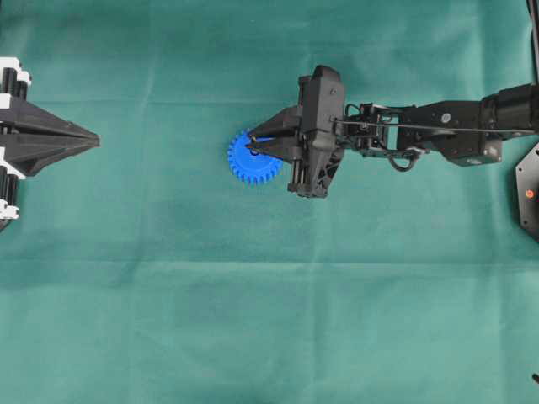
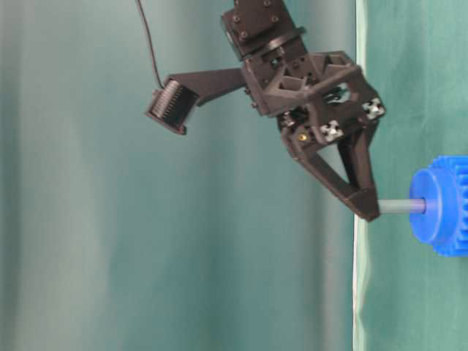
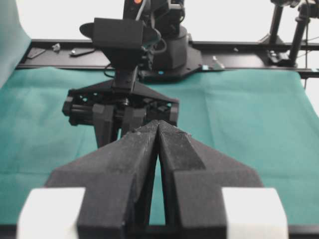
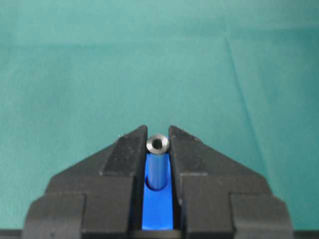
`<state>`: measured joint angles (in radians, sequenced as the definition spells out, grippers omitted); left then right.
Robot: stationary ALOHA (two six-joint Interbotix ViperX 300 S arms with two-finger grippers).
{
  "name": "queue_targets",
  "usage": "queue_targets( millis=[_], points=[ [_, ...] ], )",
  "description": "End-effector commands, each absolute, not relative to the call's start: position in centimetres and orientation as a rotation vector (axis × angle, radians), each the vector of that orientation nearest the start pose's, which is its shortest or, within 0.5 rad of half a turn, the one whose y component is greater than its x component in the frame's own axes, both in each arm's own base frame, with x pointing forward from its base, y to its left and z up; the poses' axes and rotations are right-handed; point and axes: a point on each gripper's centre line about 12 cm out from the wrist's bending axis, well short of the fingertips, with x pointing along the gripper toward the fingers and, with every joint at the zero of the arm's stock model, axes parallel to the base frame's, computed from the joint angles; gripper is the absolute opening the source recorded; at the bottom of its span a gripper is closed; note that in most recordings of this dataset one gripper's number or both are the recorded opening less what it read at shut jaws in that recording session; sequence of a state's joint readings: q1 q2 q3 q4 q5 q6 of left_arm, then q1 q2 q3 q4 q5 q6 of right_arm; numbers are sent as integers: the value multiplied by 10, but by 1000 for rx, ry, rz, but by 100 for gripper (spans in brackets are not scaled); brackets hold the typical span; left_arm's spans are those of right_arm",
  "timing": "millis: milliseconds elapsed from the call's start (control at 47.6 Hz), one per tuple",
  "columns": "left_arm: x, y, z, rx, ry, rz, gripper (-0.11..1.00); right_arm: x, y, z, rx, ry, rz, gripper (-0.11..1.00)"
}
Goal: Insert the shaft placed at a random location into the center hole of the medium gear at another random location.
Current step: 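Lower the shaft into the gear's center hole with the right gripper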
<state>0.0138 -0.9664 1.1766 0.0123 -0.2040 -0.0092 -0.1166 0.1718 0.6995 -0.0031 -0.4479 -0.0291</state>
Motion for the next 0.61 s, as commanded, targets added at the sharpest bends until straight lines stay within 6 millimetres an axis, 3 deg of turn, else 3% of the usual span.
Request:
queue_targets(
  millis=[0,588],
  points=[
    [201,3,291,3,-11,12,0,415,-48,145,-7,379,-108,13],
    [201,3,291,3,-11,12,0,417,-48,130,-2,411,-110,13]
  ],
)
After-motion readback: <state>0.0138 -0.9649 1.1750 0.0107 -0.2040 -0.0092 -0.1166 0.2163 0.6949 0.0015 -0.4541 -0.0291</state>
